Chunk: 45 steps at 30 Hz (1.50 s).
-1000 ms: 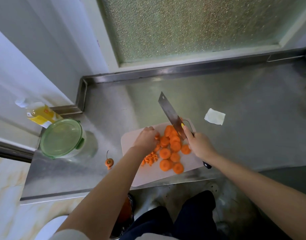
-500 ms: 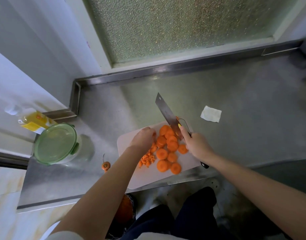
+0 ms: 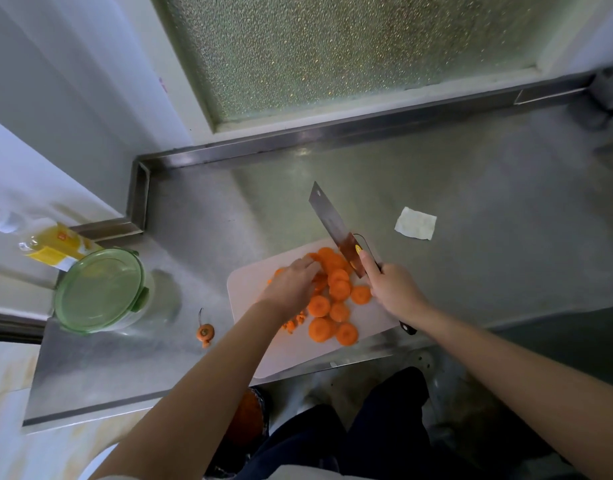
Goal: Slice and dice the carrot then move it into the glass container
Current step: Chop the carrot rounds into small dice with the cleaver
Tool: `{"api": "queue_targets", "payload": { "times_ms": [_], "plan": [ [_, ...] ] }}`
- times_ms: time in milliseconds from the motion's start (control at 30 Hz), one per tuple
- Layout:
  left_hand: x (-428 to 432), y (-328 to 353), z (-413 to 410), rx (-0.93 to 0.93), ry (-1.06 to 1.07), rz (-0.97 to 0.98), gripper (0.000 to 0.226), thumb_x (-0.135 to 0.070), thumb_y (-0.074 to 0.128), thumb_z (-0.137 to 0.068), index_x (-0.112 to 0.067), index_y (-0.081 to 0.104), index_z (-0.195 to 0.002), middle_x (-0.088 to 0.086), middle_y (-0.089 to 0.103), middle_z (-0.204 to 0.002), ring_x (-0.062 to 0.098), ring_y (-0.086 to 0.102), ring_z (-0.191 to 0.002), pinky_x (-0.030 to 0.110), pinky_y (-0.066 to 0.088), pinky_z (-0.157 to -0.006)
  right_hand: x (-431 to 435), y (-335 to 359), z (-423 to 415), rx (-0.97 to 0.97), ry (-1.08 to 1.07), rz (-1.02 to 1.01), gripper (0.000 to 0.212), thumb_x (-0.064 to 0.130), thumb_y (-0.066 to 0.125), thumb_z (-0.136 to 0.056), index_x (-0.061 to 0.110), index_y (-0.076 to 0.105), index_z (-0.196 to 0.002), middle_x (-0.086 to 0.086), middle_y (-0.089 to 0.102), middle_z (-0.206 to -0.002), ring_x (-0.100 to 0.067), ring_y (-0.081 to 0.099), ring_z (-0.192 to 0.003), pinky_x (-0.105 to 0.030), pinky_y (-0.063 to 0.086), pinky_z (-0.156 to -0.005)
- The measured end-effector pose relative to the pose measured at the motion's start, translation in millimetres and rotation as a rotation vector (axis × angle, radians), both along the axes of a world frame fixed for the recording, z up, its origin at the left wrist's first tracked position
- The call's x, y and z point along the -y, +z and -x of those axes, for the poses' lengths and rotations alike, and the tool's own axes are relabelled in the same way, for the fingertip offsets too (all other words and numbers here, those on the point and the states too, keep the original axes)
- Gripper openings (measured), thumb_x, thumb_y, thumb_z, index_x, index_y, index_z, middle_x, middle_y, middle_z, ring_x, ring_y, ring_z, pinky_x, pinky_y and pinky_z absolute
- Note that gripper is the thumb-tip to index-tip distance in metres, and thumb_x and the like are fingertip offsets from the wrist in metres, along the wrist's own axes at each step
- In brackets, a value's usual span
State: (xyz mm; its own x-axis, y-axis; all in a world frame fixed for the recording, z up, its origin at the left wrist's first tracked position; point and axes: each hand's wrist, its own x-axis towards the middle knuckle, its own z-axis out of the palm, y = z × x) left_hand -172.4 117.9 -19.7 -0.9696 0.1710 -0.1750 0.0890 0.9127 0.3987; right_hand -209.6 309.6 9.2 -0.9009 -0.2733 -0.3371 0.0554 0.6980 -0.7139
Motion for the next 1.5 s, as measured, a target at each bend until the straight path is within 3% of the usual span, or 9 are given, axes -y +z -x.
{"api": "queue_targets", "payload": {
  "times_ms": [300, 433, 633, 800, 1067, 1267, 1500],
  "plan": [
    [2.2, 2.0, 8.3, 0.094, -0.006, 0.02, 0.03, -0.008, 0.045, -0.092, -0.013, 0.055, -0.12, 0.008, 0.053, -0.121, 0.027, 0.053, -0.11, 0.041, 0.045, -0.09, 0.2, 0.4, -2.0, 0.008, 0.003, 0.007, 0.064, 0.05, 0.027, -0.099, 0.012, 0.038, -0.048, -0.006, 0.043, -0.05, -0.019, 0.046, -0.052, -0.031, 0.034, -0.059],
    [-1.9, -0.2, 11.1, 0.051, 0.139, -0.022, 0.029, -0.011, 0.041, -0.096, -0.011, 0.053, -0.123, 0.009, 0.054, -0.124, 0.026, 0.052, -0.113, 0.032, 0.04, -0.094, -0.7, 0.5, -0.4, 0.005, -0.021, 0.004, 0.065, 0.05, 0.029, -0.099, 0.01, 0.041, -0.05, -0.01, 0.049, -0.054, -0.023, 0.05, -0.056, -0.034, 0.038, -0.063],
    [-5.0, 3.7, 28.8, -0.039, 0.323, -0.188, 0.022, -0.009, 0.046, -0.095, -0.004, 0.056, -0.114, 0.015, 0.058, -0.113, 0.029, 0.052, -0.108, 0.032, 0.04, -0.091, -5.9, 1.5, 2.2, 0.034, -0.063, 0.031, 0.063, 0.05, 0.03, -0.099, 0.007, 0.043, -0.056, -0.012, 0.048, -0.057, -0.024, 0.049, -0.057, -0.033, 0.036, -0.06],
    [-11.9, 3.9, 51.4, 0.027, 0.301, -0.172, 0.022, -0.004, 0.049, -0.091, -0.001, 0.063, -0.109, 0.019, 0.056, -0.111, 0.032, 0.049, -0.109, 0.027, 0.034, -0.088, -7.0, 0.1, 8.3, 0.043, -0.091, 0.006, 0.064, 0.051, 0.029, -0.099, 0.009, 0.045, -0.053, -0.008, 0.048, -0.054, -0.026, 0.051, -0.06, -0.033, 0.04, -0.064],
    [-14.1, 3.7, 55.4, 0.121, 0.144, -0.009, 0.037, -0.017, 0.047, -0.094, -0.02, 0.051, -0.13, 0.006, 0.05, -0.129, 0.025, 0.039, -0.12, 0.031, 0.031, -0.098, -4.9, 2.0, 10.5, 0.064, -0.081, 0.001, 0.063, 0.051, 0.029, -0.099, 0.01, 0.043, -0.053, -0.006, 0.046, -0.054, -0.019, 0.047, -0.053, -0.03, 0.034, -0.056],
    [-14.3, 8.6, 60.9, 0.217, 0.073, 0.104, 0.042, -0.016, 0.052, -0.094, -0.017, 0.045, -0.135, 0.012, 0.044, -0.131, 0.029, 0.037, -0.123, 0.033, 0.03, -0.1, -4.6, 3.6, 10.7, 0.062, -0.068, 0.002, 0.061, 0.048, 0.03, -0.1, 0.011, 0.038, -0.052, -0.005, 0.043, -0.052, -0.018, 0.045, -0.053, -0.03, 0.033, -0.054],
    [-4.4, 10.5, 55.2, 0.282, 0.118, -0.051, 0.038, -0.006, 0.063, -0.084, -0.006, 0.055, -0.122, 0.016, 0.046, -0.122, 0.03, 0.046, -0.114, 0.028, 0.034, -0.09, -5.6, -0.8, 8.8, 0.078, -0.073, 0.004, 0.062, 0.049, 0.032, -0.099, 0.011, 0.037, -0.05, -0.004, 0.043, -0.052, -0.018, 0.045, -0.053, -0.029, 0.033, -0.058]
  ]
}}
